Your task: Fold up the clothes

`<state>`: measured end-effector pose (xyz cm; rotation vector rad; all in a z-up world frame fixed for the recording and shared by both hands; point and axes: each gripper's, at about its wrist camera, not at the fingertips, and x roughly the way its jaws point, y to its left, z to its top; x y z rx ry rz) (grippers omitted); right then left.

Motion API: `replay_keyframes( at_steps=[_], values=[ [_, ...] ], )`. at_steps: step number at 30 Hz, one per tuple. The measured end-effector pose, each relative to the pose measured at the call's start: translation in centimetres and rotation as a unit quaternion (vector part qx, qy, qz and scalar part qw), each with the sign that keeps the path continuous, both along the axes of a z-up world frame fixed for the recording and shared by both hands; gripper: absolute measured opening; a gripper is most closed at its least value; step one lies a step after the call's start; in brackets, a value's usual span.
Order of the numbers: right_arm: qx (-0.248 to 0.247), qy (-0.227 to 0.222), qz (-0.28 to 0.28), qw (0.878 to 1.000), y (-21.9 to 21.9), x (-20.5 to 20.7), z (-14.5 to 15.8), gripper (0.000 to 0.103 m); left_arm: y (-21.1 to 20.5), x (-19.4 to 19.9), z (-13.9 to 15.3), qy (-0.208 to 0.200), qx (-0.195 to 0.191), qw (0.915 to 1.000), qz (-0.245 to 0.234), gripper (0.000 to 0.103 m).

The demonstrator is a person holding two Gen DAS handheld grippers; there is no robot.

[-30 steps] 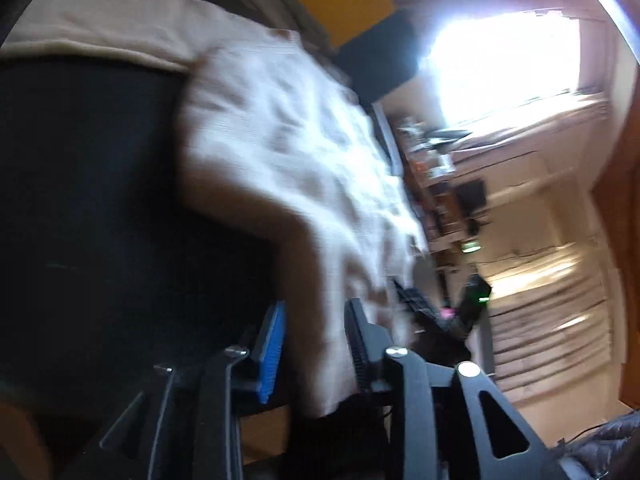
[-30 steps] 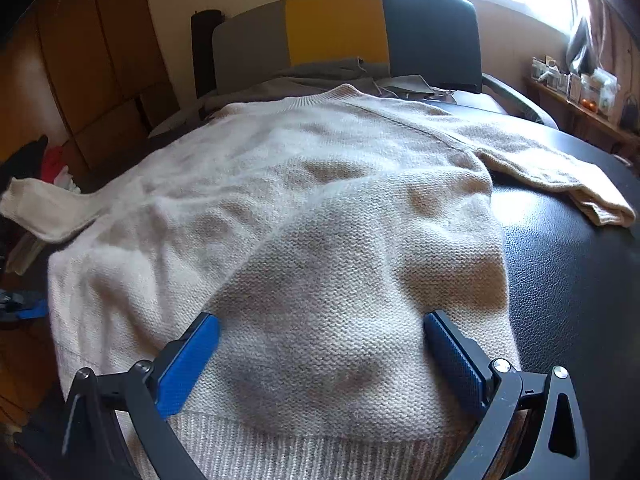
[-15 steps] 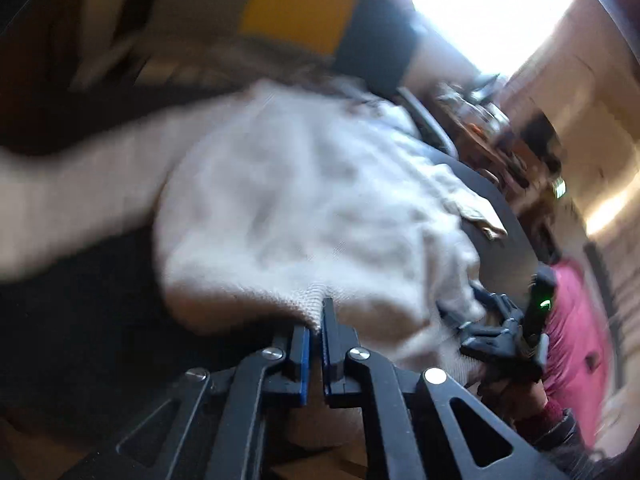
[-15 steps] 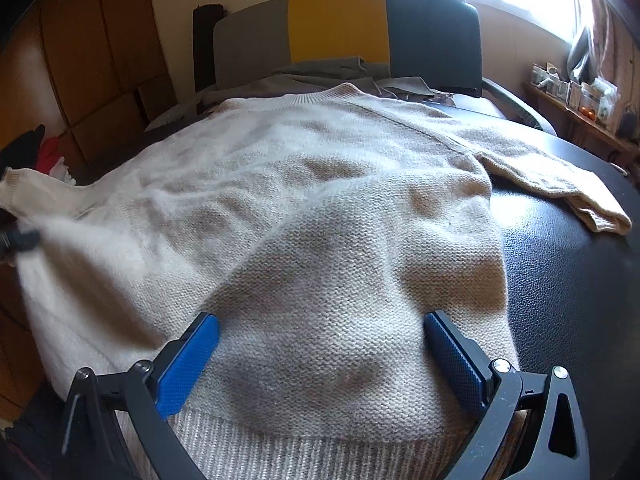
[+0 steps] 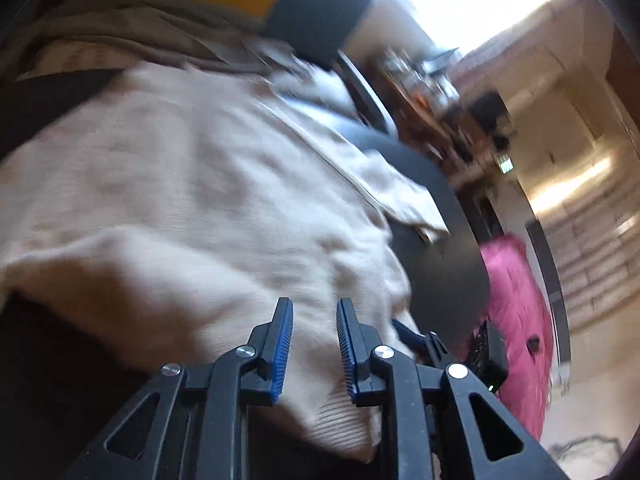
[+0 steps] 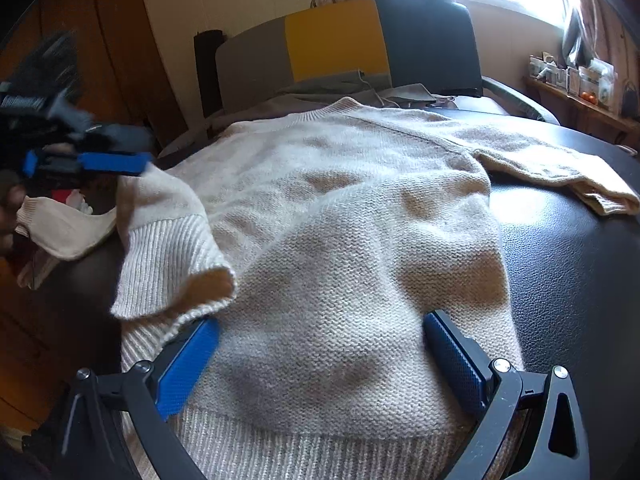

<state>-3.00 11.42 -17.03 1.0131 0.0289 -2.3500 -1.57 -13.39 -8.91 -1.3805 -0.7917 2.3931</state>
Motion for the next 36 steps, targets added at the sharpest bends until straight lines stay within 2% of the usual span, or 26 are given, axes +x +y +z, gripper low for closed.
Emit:
replay_keyframes(
  at_steps=[2, 4, 6, 9, 10, 14, 15, 17, 18, 19, 21, 26, 29, 34, 35, 36],
  values=[
    [-0.002, 0.001, 0.001, 1.0, 0.0, -0.1, 0.0, 0.103, -2.2, 2.3, -0.7, -0.005, 0.027, 0.9994, 0.023, 0.021],
    [-0.003, 0.002, 0.001, 1.0, 0.0, -0.1, 0.0, 0.103, -2.7, 3.8, -2.9, -0.026, 0.066, 0.9972, 0.026, 0.021],
    [-0.001, 0.002, 0.001, 1.0, -0.1, -0.1, 0.0, 0.103, -2.2, 4.2, -5.4, -0.041, 0.094, 0.994, 0.037, 0.021],
    [0.004, 0.003, 0.001, 1.0, -0.1, 0.0, 0.0, 0.103, -0.9, 3.9, -8.4, -0.055, 0.168, 0.9834, 0.039, 0.023],
    [0.005, 0.004, 0.001, 1.0, -0.1, 0.0, 0.0, 0.103, -0.6, 3.8, -8.7, -0.054, 0.169, 0.9829, 0.047, 0.023],
    [0.006, 0.005, 0.002, 1.0, -0.1, 0.0, 0.0, 0.103, -1.4, 4.8, -7.5, -0.014, 0.106, 0.9887, 0.106, 0.024],
    [0.005, 0.006, 0.001, 1.0, -0.1, 0.0, -0.1, 0.103, -1.9, 5.1, -6.9, -0.005, 0.065, 0.99, 0.126, 0.024],
    [0.004, 0.007, 0.001, 1.0, 0.0, 0.0, -0.1, 0.103, -3.0, 5.7, -5.8, 0.014, -0.003, 0.9872, 0.159, 0.024],
    [0.004, 0.007, 0.001, 1.0, -0.1, 0.0, -0.1, 0.103, -3.6, 5.9, -5.6, 0.023, -0.015, 0.9853, 0.169, 0.024],
    [0.004, 0.007, 0.001, 1.0, -0.1, -0.1, -0.2, 0.103, -4.2, 6.0, -5.6, 0.032, -0.004, 0.9847, 0.171, 0.025],
    [0.002, 0.008, 0.001, 1.0, 0.0, -0.1, -0.2, 0.103, -4.8, 5.9, -5.7, 0.046, 0.001, 0.9866, 0.156, 0.029],
    [0.002, 0.008, 0.001, 1.0, 0.0, -0.1, -0.1, 0.103, -3.2, 5.2, -6.5, 0.067, -0.064, 0.9937, 0.063, 0.033],
    [0.004, 0.008, 0.001, 1.0, -0.1, -0.1, -0.2, 0.103, -3.0, 4.6, -7.4, 0.07, -0.098, 0.9925, 0.025, 0.034],
    [0.009, 0.006, 0.001, 1.0, -0.1, -0.1, -0.2, 0.103, -3.6, 4.1, -7.8, 0.077, -0.07, 0.9945, 0.003, 0.034],
    [0.011, 0.006, 0.002, 1.0, -0.2, -0.1, -0.2, 0.103, -3.5, 4.1, -7.7, 0.079, -0.064, 0.9948, -0.006, 0.033],
    [0.013, 0.005, 0.002, 1.0, -0.2, -0.2, -0.2, 0.103, -3.3, 4.0, -7.7, 0.077, -0.051, 0.9955, -0.017, 0.026]
  ],
)
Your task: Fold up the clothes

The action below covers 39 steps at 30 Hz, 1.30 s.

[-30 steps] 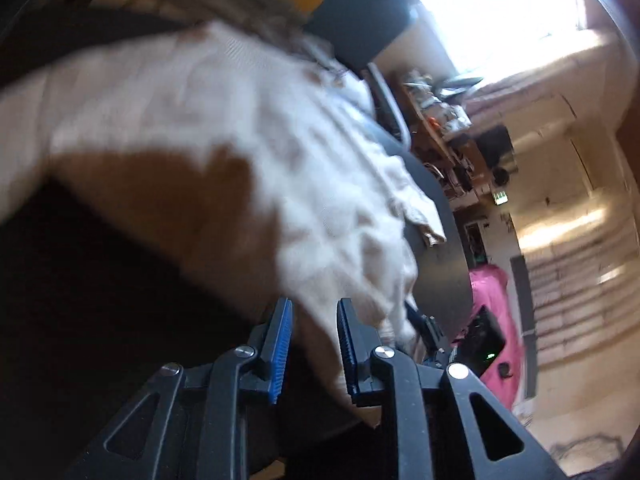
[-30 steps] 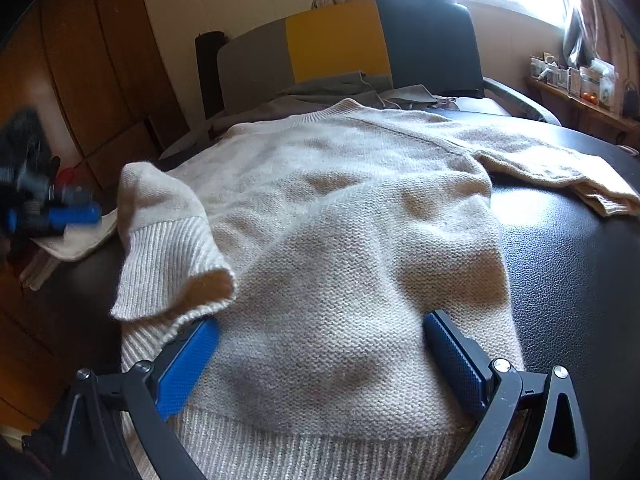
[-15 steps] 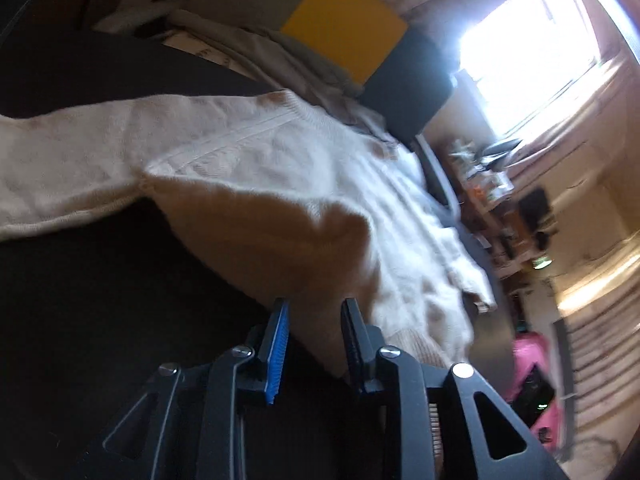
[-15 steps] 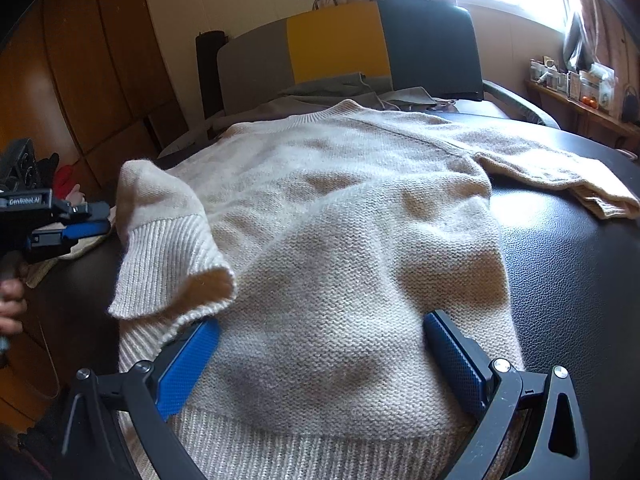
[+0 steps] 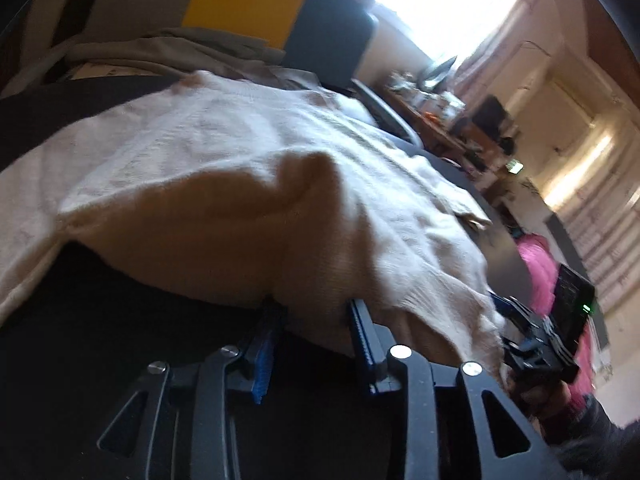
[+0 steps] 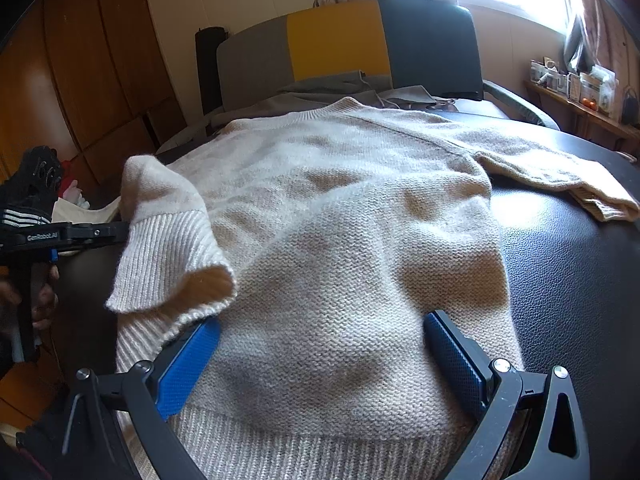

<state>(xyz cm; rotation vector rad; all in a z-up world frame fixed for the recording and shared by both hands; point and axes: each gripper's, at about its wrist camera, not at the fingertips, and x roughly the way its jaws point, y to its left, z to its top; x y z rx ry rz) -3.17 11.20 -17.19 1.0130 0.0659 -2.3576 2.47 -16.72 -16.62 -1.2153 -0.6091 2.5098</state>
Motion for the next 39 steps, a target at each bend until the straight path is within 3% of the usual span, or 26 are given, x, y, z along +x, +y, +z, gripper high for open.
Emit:
replay_keyframes(
  at_steps=[2, 4, 6, 9, 13, 17, 20, 22, 25, 28, 30, 32, 35, 37, 39],
  values=[
    [0.007, -0.004, 0.0, 1.0, -0.2, -0.1, 0.1, 0.103, 0.3, 0.1, 0.2, -0.007, 0.017, 0.9998, -0.012, 0.008],
    [0.015, -0.013, -0.002, 1.0, -0.4, -0.3, 0.3, 0.103, 0.6, 0.5, 1.0, -0.007, 0.031, 0.9994, -0.014, 0.005],
    [0.008, -0.024, -0.007, 1.0, -0.3, -0.6, 0.5, 0.103, -0.1, 1.3, 2.5, 0.005, 0.09, 0.9958, -0.014, 0.004],
    [-0.006, -0.037, -0.012, 0.999, 0.0, -0.9, 0.7, 0.103, -1.6, 2.8, 5.4, 0.029, 0.183, 0.9826, -0.014, 0.004],
    [-0.019, -0.043, -0.011, 0.999, 0.3, -1.0, 0.8, 0.103, -3.3, 6.4, 10.3, 0.059, 0.275, 0.959, -0.032, 0.004],
    [-0.039, -0.055, -0.016, 0.998, 0.8, -1.4, 0.9, 0.103, -5.6, 9.7, 12.2, 0.047, 0.314, 0.9482, -0.017, 0.002],
    [-0.039, -0.064, -0.018, 0.997, 0.8, -1.5, 1.1, 0.103, -6.9, 11.0, 10.7, 0.007, 0.316, 0.9488, 0.007, 0.002],
    [-0.035, -0.065, -0.017, 0.997, 0.7, -1.5, 1.1, 0.103, -8.4, 12.4, 7.9, -0.044, 0.298, 0.9519, 0.054, 0.002],
    [-0.039, -0.074, -0.013, 0.996, 1.0, -1.3, 1.4, 0.103, -11.5, 15.2, 3.7, -0.092, 0.292, 0.9431, 0.129, 0.003],
    [-0.057, -0.09, -0.015, 0.994, 2.0, -0.9, 1.9, 0.103, -13.3, 17.2, 0.9, -0.12, 0.266, 0.9367, 0.193, 0.004],
    [-0.051, -0.088, -0.019, 0.995, 2.6, -0.6, 2.4, 0.103, -12.6, 17.1, 0.8, -0.113, 0.252, 0.9424, 0.189, 0.006],
    [-0.038, -0.08, -0.026, 0.996, 3.0, -0.3, 3.0, 0.103, -10.6, 15.9, 1.7, -0.092, 0.234, 0.9558, 0.153, 0.009],
    [-0.009, -0.06, -0.033, 0.998, 3.3, -0.2, 3.8, 0.103, -5.9, 12.9, 3.8, -0.054, 0.222, 0.9722, 0.052, 0.013],
    [0.044, -0.049, -0.032, 0.997, 2.5, -0.4, 3.6, 0.103, -1.9, 10.9, 4.7, -0.051, 0.169, 0.9843, -0.015, 0.013],
    [0.095, -0.036, -0.017, 0.995, 1.5, -0.1, 3.0, 0.101, 1.7, 9.5, 4.4, -0.069, 0.102, 0.9904, -0.063, 0.013]
  ],
)
